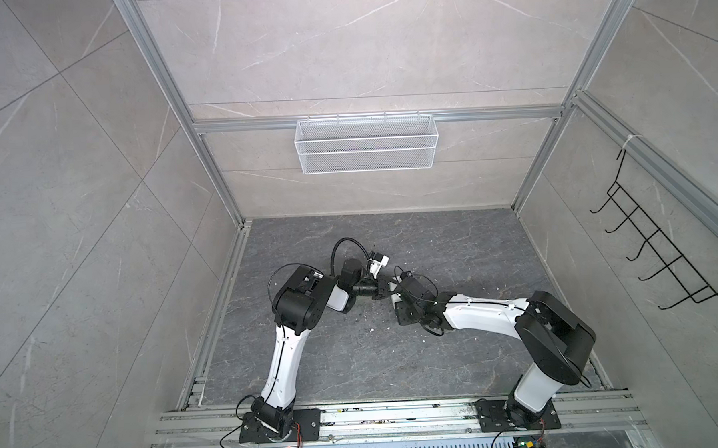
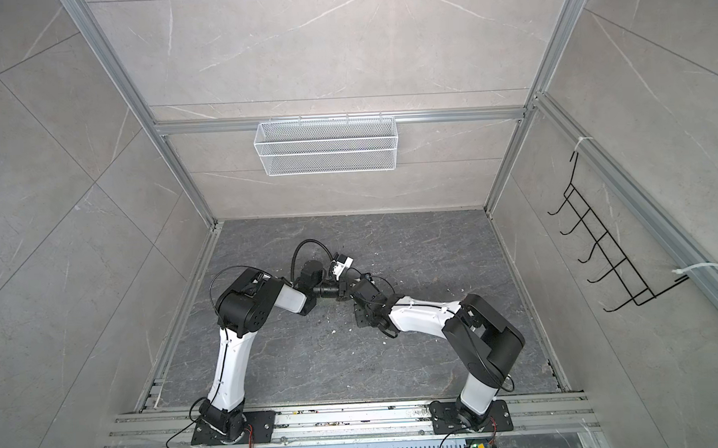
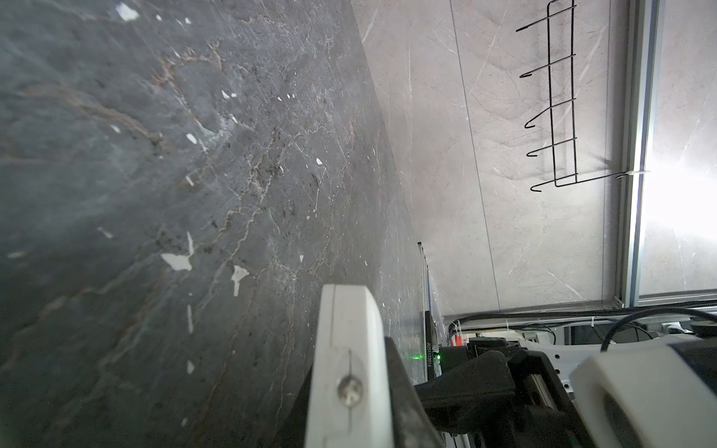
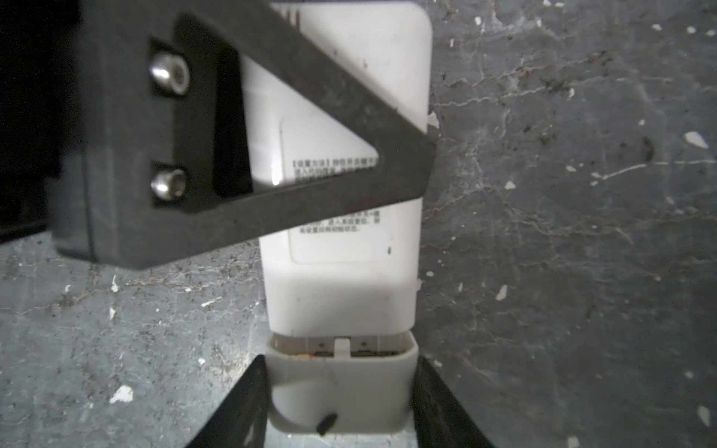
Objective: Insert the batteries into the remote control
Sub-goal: 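Slide the cover with the right gripper along the remote to close the compartment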
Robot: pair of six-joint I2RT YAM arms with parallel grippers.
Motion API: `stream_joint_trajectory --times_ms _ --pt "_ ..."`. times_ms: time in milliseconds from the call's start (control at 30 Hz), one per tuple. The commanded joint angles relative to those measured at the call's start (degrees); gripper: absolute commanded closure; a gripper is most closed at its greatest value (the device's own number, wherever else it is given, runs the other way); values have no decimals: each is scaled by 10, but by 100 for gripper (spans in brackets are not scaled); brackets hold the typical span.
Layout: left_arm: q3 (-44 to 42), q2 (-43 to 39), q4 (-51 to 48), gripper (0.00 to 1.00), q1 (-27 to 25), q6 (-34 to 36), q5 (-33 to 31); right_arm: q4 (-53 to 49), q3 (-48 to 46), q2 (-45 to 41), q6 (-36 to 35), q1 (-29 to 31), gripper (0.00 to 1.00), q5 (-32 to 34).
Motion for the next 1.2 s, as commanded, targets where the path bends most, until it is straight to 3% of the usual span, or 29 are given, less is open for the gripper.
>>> stream_joint_trajectory --times_ms 0,433,867,1167 --pt "-1 1 -33 100 -8 3 3 11 -12 19 13 1 56 -17" --pt "0 -4 -52 100 -6 9 4 -25 -18 9 28 2 56 -5" --pt "1 -4 -55 100 -6 10 6 -62 15 29 -26 2 51 -25" --pt "1 -4 -54 100 -6 7 9 -78 19 23 -19 1 51 20"
